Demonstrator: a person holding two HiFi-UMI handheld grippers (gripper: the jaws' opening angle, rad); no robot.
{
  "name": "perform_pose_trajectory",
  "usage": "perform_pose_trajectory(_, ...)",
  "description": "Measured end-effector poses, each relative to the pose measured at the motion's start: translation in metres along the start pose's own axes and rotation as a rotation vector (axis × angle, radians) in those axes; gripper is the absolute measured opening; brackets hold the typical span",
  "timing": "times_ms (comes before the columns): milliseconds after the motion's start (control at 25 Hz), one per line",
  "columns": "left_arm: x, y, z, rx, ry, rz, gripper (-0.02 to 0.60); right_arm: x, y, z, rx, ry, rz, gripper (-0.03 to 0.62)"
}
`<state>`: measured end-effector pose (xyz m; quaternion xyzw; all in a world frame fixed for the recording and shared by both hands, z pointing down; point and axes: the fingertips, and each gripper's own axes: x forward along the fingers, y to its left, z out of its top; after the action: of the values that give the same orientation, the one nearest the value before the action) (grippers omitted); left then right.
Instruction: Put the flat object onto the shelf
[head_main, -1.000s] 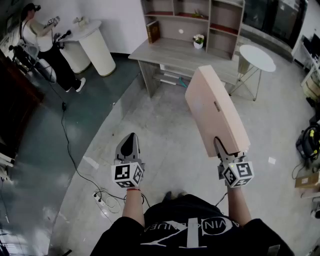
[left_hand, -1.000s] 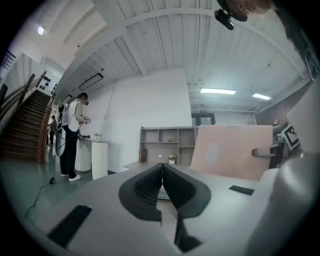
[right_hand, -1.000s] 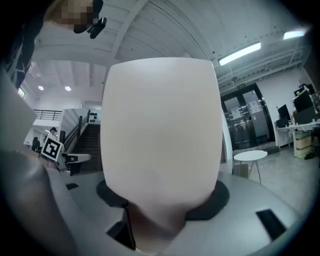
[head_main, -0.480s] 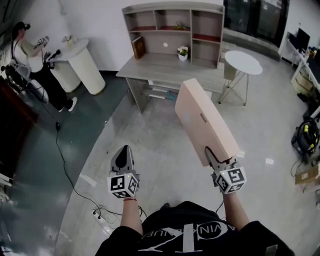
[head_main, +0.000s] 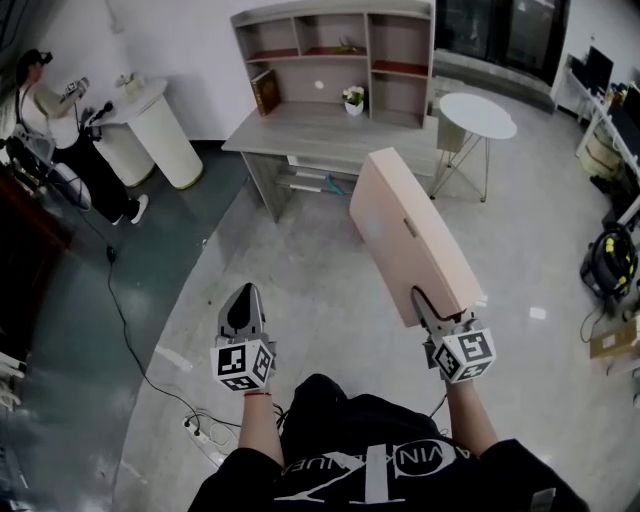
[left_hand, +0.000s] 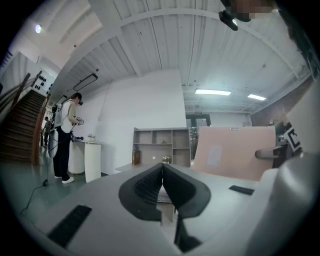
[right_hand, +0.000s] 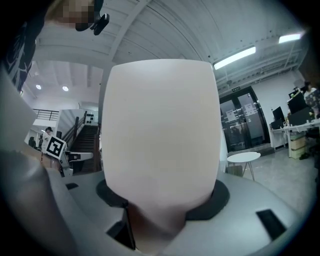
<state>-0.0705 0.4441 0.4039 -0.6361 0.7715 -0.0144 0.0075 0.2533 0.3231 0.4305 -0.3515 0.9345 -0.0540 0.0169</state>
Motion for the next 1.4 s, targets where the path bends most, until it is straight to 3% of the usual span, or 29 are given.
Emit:
perform_pose_trajectory(360, 0.049, -0.005, -0.027, -0.042, 0.031, -0.062, 0.005, 0.008, -0.017, -0.019, 0.022, 0.032, -0.073, 0.287)
perform_pose_trajectory(560, 0.103, -0.011, -0.033, -0.031, 0.052, -0.155, 0.005, 0.036, -0.033, -0.024, 0.044, 0.057, -0.135, 0.287)
perform_pose_trajectory(920, 0.191, 0.025, -0.032, -0.050, 0.059, -0.224, 0.005, 0.103, -0.044, -0.022, 0.081, 0.045, -0.222, 0.288)
perform_pose_trajectory(1400, 0.282, 0.042, -0.051, -0.071, 0.098, -0.350, 0.005, 0.158, -0.053, -0.036, 0.126, 0.059, -0.339, 0.288)
